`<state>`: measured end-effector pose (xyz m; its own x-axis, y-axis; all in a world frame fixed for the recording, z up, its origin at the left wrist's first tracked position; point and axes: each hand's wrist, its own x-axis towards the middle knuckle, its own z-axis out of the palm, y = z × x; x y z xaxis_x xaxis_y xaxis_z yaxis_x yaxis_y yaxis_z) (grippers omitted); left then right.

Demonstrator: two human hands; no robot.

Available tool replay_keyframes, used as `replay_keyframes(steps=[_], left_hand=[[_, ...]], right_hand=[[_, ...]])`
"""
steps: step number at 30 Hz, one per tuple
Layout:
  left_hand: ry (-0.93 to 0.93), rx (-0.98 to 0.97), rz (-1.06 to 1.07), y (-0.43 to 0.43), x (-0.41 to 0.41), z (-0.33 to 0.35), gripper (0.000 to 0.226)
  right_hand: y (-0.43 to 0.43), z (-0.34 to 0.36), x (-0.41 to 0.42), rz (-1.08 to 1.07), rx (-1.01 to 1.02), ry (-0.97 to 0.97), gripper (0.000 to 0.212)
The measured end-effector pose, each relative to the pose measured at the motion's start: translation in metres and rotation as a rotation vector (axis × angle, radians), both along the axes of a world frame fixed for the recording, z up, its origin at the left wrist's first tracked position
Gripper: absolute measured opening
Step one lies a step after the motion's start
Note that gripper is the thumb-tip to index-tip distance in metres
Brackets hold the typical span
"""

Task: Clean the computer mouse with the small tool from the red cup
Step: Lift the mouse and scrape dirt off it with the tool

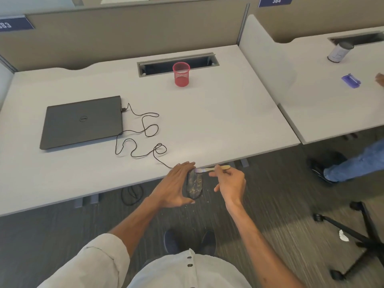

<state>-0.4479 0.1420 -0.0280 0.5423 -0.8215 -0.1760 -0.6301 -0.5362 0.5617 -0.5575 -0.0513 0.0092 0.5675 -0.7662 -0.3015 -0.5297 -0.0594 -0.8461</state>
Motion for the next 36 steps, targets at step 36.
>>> replay_keyframes(steps=[36], left_hand=[[0.018, 0.070, -0.002, -0.009, -0.021, 0.004, 0.128]], right_hand=[[-0.015, -0.022, -0.038, -0.019, 0.129, -0.029, 0.017]])
